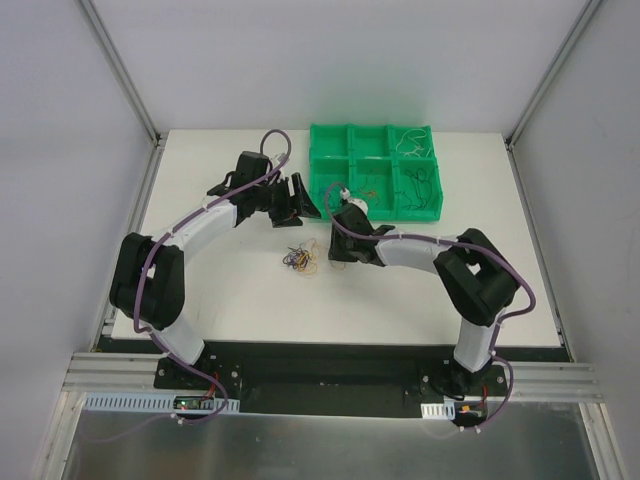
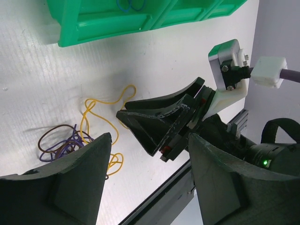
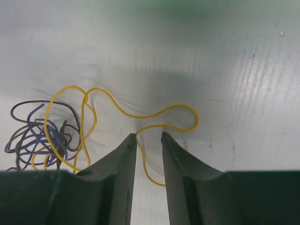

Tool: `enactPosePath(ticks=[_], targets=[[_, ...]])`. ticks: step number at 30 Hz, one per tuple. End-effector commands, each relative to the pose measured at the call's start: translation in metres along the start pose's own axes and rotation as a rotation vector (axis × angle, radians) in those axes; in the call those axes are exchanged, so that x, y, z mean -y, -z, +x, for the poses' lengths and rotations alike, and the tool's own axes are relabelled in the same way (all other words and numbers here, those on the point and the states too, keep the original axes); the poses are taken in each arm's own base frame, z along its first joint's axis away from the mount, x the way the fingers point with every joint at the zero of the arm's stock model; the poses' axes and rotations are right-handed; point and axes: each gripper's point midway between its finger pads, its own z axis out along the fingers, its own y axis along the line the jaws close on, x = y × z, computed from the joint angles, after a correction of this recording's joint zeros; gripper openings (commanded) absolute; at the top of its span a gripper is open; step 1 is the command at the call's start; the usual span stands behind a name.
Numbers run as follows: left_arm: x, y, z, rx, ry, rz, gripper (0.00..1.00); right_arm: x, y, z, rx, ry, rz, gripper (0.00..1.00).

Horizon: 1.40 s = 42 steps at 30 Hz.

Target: Untangle the cables

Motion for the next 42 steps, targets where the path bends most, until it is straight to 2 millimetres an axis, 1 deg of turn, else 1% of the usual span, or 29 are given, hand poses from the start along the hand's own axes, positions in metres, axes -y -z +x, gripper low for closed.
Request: enactPosePath(ticks=[1, 4, 5, 7, 8, 9, 10, 11, 14, 15, 18, 19, 21, 22, 23, 24, 26, 27, 28, 30, 33, 39, 42], targets=[[-0.001, -0.001, -0.007, 0.032, 0.012, -0.01, 0.66, 0.011, -0.004, -0.005, 0.046, 0.024, 0.12, 0.27], [0.0, 0.002, -0.009, 0.047, 0.003, -0.016, 0.67, 0.011, 0.0, -0.006, 0.062, 0.08, 0.135, 0.25], [0.001, 0.002, -0.009, 0.048, -0.002, -0.013, 0.67, 0.012, 0.002, -0.006, 0.065, 0.097, 0.145, 0.22], [0.005, 0.004, -0.01, 0.048, -0.007, -0.001, 0.67, 0.017, 0.004, -0.005, 0.067, 0.129, 0.168, 0.11], [0.006, 0.004, -0.01, 0.047, -0.008, 0.002, 0.67, 0.02, 0.006, -0.006, 0.071, 0.14, 0.175, 0.02], [0.007, 0.005, -0.011, 0.049, -0.012, 0.006, 0.67, 0.022, 0.011, -0.007, 0.077, 0.157, 0.173, 0.01], [0.008, 0.006, -0.01, 0.046, -0.01, 0.009, 0.66, 0.018, 0.015, -0.008, 0.086, 0.176, 0.147, 0.01], [0.01, 0.006, -0.01, 0.045, -0.013, 0.016, 0.66, 0.02, 0.017, -0.005, 0.088, 0.201, 0.124, 0.01], [0.014, 0.006, -0.008, 0.03, -0.011, 0.036, 0.66, 0.023, 0.034, -0.008, 0.114, 0.206, 0.098, 0.0], [0.015, 0.006, -0.008, 0.023, -0.008, 0.044, 0.66, 0.027, 0.038, -0.005, 0.113, 0.201, 0.088, 0.0], [0.022, 0.006, -0.007, 0.009, -0.01, 0.079, 0.66, 0.035, 0.045, -0.005, 0.117, 0.132, 0.061, 0.01], [0.025, 0.007, -0.006, 0.003, -0.009, 0.094, 0.66, 0.036, 0.046, -0.006, 0.118, 0.109, 0.052, 0.02], [0.028, 0.008, -0.005, 0.0, -0.012, 0.116, 0.66, 0.033, 0.045, -0.007, 0.104, 0.097, 0.032, 0.05], [0.03, 0.008, -0.004, -0.003, -0.015, 0.126, 0.66, 0.032, 0.042, -0.008, 0.099, 0.089, 0.028, 0.12], [0.031, 0.008, -0.004, -0.005, -0.019, 0.134, 0.66, 0.029, 0.041, -0.012, 0.104, 0.081, 0.024, 0.24], [0.032, 0.008, -0.004, -0.005, -0.027, 0.14, 0.67, 0.032, 0.041, -0.012, 0.099, 0.067, 0.049, 0.33], [0.033, 0.008, -0.004, -0.01, -0.033, 0.145, 0.67, 0.037, 0.041, -0.015, 0.114, 0.048, 0.084, 0.46], [0.033, 0.008, -0.004, -0.011, -0.034, 0.145, 0.67, 0.039, 0.04, -0.016, 0.116, 0.041, 0.096, 0.5], [0.032, 0.007, -0.004, -0.011, -0.029, 0.143, 0.67, 0.042, 0.038, -0.016, 0.114, 0.036, 0.107, 0.53], [0.033, 0.007, -0.002, -0.017, -0.029, 0.147, 0.67, 0.039, 0.035, -0.017, 0.104, 0.036, 0.104, 0.55], [0.035, 0.007, -0.001, -0.018, -0.034, 0.151, 0.62, 0.033, 0.029, -0.018, 0.091, 0.03, 0.092, 0.55], [0.037, 0.006, 0.0, -0.017, -0.042, 0.151, 0.61, 0.012, 0.021, -0.025, 0.095, 0.015, 0.056, 0.57], [0.037, 0.007, 0.0, -0.014, -0.041, 0.15, 0.61, 0.007, 0.018, -0.024, 0.093, -0.011, 0.087, 0.55]])
